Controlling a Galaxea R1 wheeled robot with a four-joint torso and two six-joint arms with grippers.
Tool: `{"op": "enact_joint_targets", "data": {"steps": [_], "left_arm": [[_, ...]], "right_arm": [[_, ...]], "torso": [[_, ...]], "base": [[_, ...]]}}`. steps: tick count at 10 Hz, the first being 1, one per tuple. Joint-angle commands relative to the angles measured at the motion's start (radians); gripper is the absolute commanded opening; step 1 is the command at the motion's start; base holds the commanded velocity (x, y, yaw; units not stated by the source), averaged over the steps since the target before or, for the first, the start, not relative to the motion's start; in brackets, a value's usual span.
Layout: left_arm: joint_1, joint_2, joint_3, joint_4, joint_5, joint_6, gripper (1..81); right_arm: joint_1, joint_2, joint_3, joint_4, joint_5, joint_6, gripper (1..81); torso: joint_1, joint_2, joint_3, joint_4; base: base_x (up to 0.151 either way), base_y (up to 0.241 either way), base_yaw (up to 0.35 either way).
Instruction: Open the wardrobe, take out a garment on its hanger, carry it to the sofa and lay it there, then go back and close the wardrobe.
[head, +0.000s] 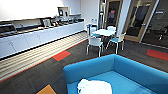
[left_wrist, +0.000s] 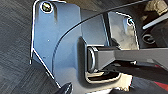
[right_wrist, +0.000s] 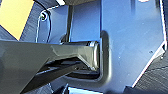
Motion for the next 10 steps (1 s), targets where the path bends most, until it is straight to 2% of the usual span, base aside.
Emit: {"op": "enact_joint_targets", "data": {"steps": [1, 2, 3, 4, 5, 6, 7, 8, 10], "left_arm": [[-0.029, 0.013, -0.040, 0.018, 0.039, 0.005, 81.1], [-0.029, 0.024, -0.057, 0.018, 0.039, 0.007, 81.1], [-0.029, 0.031, -0.068, 0.018, 0.039, 0.007, 81.1], [-0.027, 0.034, -0.074, 0.020, 0.039, 0.007, 81.1], [-0.029, 0.036, -0.074, 0.036, 0.038, 0.005, 81.1], [-0.029, 0.037, -0.074, 0.040, 0.038, 0.007, 81.1], [-0.029, 0.037, -0.074, 0.040, 0.039, 0.007, 81.1], [-0.029, 0.039, -0.074, 0.040, 0.039, 0.007, 81.1], [-0.029, 0.041, -0.074, 0.040, 0.039, 0.007, 81.1]], "right_arm": [[0.015, 0.009, 0.009, -0.006, -0.053, -0.002, 81.1], [0.015, 0.009, 0.009, -0.006, -0.053, -0.002, 81.1], [0.015, 0.009, 0.009, -0.006, -0.053, -0.002, 81.1], [0.014, 0.009, 0.009, -0.006, -0.053, -0.002, 81.1], [0.014, 0.009, 0.009, -0.006, -0.053, -0.002, 81.1], [0.015, 0.009, 0.009, -0.006, -0.053, -0.002, 81.1], [0.015, 0.009, 0.007, -0.006, -0.053, -0.002, 81.1], [0.017, 0.009, 0.007, -0.006, -0.054, -0.002, 81.1], [0.017, 0.009, 0.006, -0.006, -0.055, -0.002, 81.1]], "torso": [[0.001, 0.000, 0.000, 0.005], [0.001, 0.000, 0.000, -0.026], [0.001, 0.000, 0.000, -0.043], [0.001, 0.000, 0.041, -0.046], [0.001, 0.000, 0.055, -0.045], [0.001, 0.000, 0.091, -0.045], [0.001, 0.000, 0.038, -0.045], [0.001, 0.000, 0.063, -0.045], [0.001, -0.001, 0.078, -0.045]], "base": [[0.000, 0.000, 0.000], [0.000, 0.000, 0.000], [0.000, 0.000, 0.000], [0.000, 0.000, 0.000], [0.000, 0.000, 0.000], [0.000, 0.000, 0.000], [0.000, 0.000, 0.000], [0.000, 0.000, 0.000], [0.000, 0.000, 0.000]]}}
